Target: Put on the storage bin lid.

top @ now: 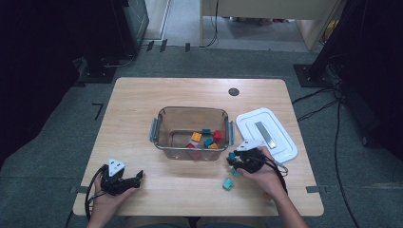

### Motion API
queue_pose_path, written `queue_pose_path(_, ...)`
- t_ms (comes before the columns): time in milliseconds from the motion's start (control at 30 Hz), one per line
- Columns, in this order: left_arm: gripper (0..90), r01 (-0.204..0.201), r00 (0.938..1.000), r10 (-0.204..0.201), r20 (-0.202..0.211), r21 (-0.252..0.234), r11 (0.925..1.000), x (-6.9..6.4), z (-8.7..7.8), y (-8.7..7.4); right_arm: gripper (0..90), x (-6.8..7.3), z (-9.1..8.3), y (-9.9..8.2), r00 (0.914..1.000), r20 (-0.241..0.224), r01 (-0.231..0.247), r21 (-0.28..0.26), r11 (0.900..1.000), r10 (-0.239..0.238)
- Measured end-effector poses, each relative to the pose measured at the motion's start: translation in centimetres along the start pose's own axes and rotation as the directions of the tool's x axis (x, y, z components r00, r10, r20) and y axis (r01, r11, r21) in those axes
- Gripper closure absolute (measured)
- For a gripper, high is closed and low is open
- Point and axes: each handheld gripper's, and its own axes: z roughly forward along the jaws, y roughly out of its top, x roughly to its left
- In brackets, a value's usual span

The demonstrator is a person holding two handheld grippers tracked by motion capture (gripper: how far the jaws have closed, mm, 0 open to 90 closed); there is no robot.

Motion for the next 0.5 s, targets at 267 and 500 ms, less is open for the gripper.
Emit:
queue_pose_path(267, 13.6, 0.0, 1.0, 0.0, 0.0, 0.0, 1.0, 0.0, 0.0, 0.0, 55.1, -1.3, -2.8, 0.6, 0.9996, 0.025, -0.015, -0.028, 0.9995, 0.016)
queue_pose_path(500, 13.6, 0.0, 1.0, 0.0, 0.0, -0.001, 1.0, 0.0, 0.0, 0.0, 55.1, -2.3, -5.4, 1.9, 0.9984, 0.053, -0.018, -0.055, 0.9983, 0.021)
